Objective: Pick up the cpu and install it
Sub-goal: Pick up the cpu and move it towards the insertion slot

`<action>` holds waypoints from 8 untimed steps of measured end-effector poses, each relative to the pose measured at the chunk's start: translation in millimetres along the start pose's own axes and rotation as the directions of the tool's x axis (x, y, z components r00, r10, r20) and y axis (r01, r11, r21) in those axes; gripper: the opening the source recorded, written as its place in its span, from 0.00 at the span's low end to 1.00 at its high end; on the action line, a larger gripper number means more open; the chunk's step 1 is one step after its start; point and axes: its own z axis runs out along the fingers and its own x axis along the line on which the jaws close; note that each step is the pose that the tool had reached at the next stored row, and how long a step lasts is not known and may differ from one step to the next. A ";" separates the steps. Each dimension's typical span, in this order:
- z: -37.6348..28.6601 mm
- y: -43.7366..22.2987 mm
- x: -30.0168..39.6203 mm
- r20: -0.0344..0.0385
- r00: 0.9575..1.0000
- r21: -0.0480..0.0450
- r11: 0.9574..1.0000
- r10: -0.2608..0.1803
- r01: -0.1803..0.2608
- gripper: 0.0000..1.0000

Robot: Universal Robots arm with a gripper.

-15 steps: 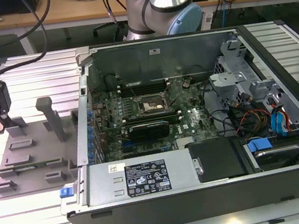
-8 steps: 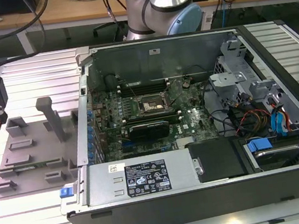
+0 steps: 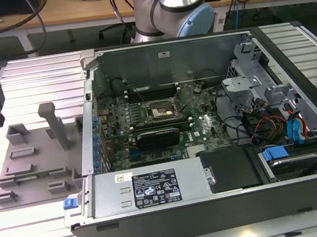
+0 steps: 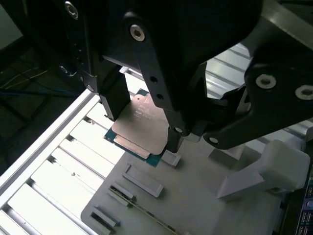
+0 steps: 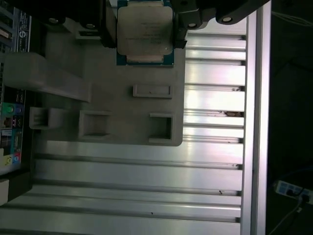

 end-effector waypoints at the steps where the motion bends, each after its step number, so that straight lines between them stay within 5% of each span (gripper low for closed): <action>1: -1.7 -0.1 0.0 0.000 1.000 0.000 1.000 0.000 0.000 0.55; 8: -15.4 -0.5 -0.4 0.000 1.000 0.000 1.000 0.000 0.000 0.55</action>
